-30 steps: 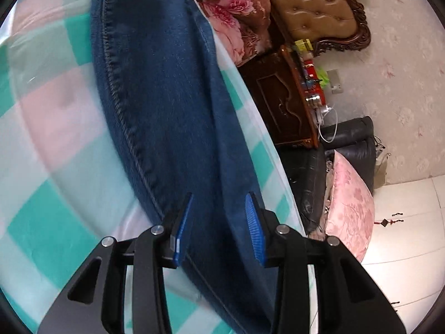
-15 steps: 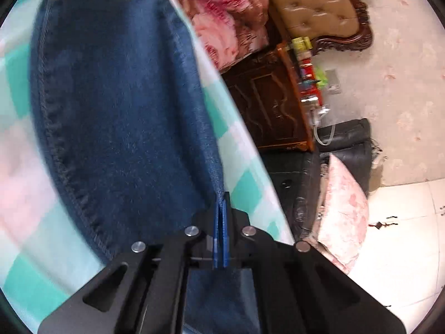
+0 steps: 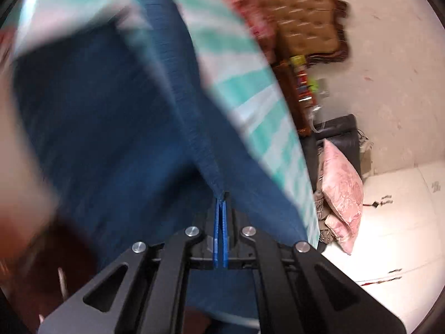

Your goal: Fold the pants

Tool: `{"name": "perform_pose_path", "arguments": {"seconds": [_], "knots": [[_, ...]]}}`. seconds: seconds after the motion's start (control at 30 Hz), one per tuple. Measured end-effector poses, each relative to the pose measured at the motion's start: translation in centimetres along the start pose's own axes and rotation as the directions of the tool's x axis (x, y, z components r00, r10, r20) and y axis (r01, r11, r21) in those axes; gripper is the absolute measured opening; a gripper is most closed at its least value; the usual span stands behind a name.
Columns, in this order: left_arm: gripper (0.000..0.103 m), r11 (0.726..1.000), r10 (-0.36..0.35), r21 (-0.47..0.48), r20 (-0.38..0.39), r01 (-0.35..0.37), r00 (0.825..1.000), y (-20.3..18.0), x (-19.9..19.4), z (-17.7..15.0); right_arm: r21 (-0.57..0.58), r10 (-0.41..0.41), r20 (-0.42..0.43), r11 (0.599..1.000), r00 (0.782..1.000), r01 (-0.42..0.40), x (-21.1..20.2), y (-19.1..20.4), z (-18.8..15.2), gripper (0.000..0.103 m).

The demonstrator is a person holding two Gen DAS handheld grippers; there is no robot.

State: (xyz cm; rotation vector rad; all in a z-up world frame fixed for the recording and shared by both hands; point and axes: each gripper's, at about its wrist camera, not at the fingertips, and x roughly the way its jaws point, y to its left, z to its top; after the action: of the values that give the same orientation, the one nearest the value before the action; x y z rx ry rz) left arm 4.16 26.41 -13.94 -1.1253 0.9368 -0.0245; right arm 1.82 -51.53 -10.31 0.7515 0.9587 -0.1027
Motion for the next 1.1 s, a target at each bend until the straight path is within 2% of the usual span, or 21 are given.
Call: {"name": "perform_pose_path", "arguments": {"seconds": [0.03,0.17,0.23,0.37,0.47,0.63,0.67,0.7,0.73,0.77,0.87,0.93,0.97,1.03,1.07,1.1], "knots": [[0.001,1.000,0.009,-0.025,0.003,-0.009,1.000,1.5,0.1,-1.0,0.024,0.003,-0.008,1.000,1.000,-0.002,0.4,-0.6,-0.6,0.033],[0.001,0.999,-0.027,-0.030,0.034,0.028,0.999,3.0,-0.1,-2.0,0.148,0.005,0.053,0.989,0.999,-0.013,-1.1,-2.9,-2.9,0.063],[0.001,1.000,-0.019,-0.004,0.034,0.019,0.999,2.3,0.1,-1.7,0.173,0.016,0.060,0.985,0.998,-0.027,-1.5,-3.3,-3.7,0.064],[0.001,0.999,-0.038,0.007,0.029,0.038,0.999,1.6,0.6,-1.1,0.220,0.089,0.077,0.970,0.993,-0.104,-2.2,-3.3,-5.3,0.064],[0.001,0.999,-0.047,-0.002,0.025,0.047,0.999,2.3,0.3,-1.2,0.218,0.109,0.051,0.969,0.993,-0.117,-1.4,-2.2,-4.9,0.064],[0.001,0.998,-0.064,-0.020,0.022,0.064,0.998,3.4,0.2,-1.1,0.192,0.093,0.043,0.976,0.995,-0.099,0.0,-0.9,-3.9,0.064],[0.001,0.998,-0.058,-0.017,0.019,0.059,0.998,3.3,0.5,-0.8,0.166,0.068,0.036,0.983,0.997,-0.073,0.7,-0.1,-3.3,0.062],[0.001,0.998,-0.057,-0.018,0.011,0.057,0.998,3.2,1.0,-0.5,0.149,0.041,0.031,0.988,0.999,-0.045,1.0,0.3,-3.0,0.053],[0.001,0.998,-0.057,-0.026,-0.002,0.057,0.998,3.0,1.5,0.1,0.119,-0.002,0.012,0.993,1.000,0.001,1.5,1.3,-2.1,0.018],[0.001,0.998,-0.060,-0.036,-0.010,0.059,0.998,2.7,1.7,0.6,0.112,-0.004,0.015,0.994,1.000,0.002,1.4,2.0,-1.2,0.014],[0.001,0.997,-0.083,0.001,0.032,0.083,0.996,-0.5,-0.4,1.9,0.015,0.059,0.112,0.998,0.992,-0.061,-2.4,5.7,1.1,0.011],[0.001,0.996,-0.080,0.047,0.070,0.077,0.994,-2.3,-3.3,1.2,-0.032,0.033,0.177,0.999,0.984,-0.028,-5.7,7.1,1.3,0.011],[0.001,0.995,-0.087,0.046,0.072,0.084,0.994,-2.1,-4.4,0.3,-0.033,0.018,0.183,0.999,0.983,-0.012,-6.2,6.9,1.0,0.011],[0.001,0.996,-0.084,0.021,0.047,0.083,0.995,-0.6,-4.9,-1.4,-0.025,-0.041,0.147,0.999,0.988,0.045,-5.5,5.2,0.2,0.010],[0.001,0.998,-0.066,0.008,0.021,0.066,0.998,0.8,-4.4,-2.4,-0.011,-0.107,0.098,0.994,0.989,0.109,-3.7,3.5,-0.6,0.010],[0.001,0.999,-0.048,-0.003,0.007,0.048,0.999,1.8,-3.8,-3.0,0.004,-0.138,0.060,0.990,0.989,0.138,-2.4,2.3,-1.1,0.010]]}}
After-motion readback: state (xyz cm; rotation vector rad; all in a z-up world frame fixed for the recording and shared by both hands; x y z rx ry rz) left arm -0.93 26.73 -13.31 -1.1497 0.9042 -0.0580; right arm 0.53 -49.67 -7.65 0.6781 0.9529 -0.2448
